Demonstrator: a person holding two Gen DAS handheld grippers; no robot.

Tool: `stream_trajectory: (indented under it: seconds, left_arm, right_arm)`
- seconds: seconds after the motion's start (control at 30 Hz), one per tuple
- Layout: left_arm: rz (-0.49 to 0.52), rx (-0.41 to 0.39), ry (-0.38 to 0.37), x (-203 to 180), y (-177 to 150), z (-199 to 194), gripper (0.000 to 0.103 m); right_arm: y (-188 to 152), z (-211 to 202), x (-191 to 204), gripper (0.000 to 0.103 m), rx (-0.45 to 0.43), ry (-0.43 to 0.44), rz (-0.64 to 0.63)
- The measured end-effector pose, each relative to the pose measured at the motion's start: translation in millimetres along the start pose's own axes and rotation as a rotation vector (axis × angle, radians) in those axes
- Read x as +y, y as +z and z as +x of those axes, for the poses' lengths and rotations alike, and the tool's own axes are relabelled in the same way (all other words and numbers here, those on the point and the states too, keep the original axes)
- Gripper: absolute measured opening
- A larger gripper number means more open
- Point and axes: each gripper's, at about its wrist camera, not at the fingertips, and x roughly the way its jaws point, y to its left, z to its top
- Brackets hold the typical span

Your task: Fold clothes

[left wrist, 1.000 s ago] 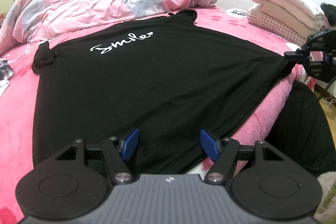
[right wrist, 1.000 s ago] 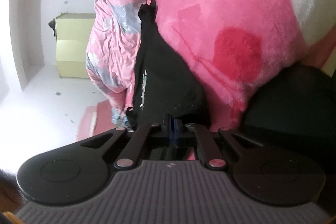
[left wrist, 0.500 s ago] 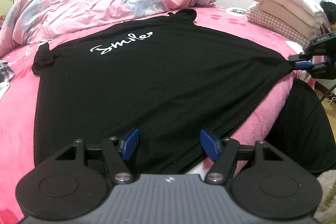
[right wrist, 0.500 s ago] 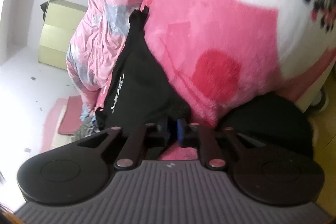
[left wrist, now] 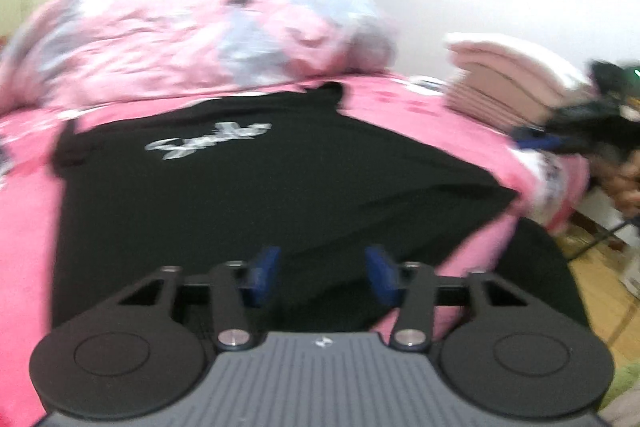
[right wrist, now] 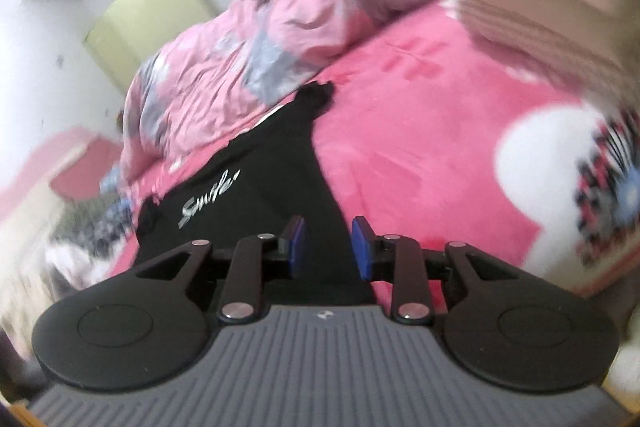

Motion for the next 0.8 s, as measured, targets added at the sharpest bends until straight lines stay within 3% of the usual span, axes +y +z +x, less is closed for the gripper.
stream_trajectory:
  seconds: [0.13,0.33,0.43,0.53,0.67,0.8]
  left_arm:
    - [0.090,0.067,-0.062,-33.0,-2.7,36.1,0.016]
    - [0.076,0.120,-0.091,-39.6,-13.8,55.2,0.013]
    - [0.051,0.128,-0.106,-33.4,-15.4,53.4,0.013]
    - [0.052,0.125,-0.111,-32.4,-16.3,53.0,0.013]
    - [0.043,0.122,-0.126,-28.4,-15.4,53.1,0.014]
    - [0.022,0.119,-0.141,-24.2,-15.4,53.7,0.014]
  right_arm:
    - [3.0,27.7,31.2,0.022,0.072,-0.011,-0.252]
    - [4.8,84.3,59.1,0.017,0.271,-0.036,-0.512]
    - [1.4,122.5,51.1,0.008,0.335,-0.130,-0.585]
    - [19.7,137.9,36.9,0.000,0.287,-0.132,-0.509]
    - [36.2,131.0,33.3,0.006,0.209,-0.260,-0.526]
    - [43.0,94.0,35.1,0.006,0.258,-0.082,-0.439]
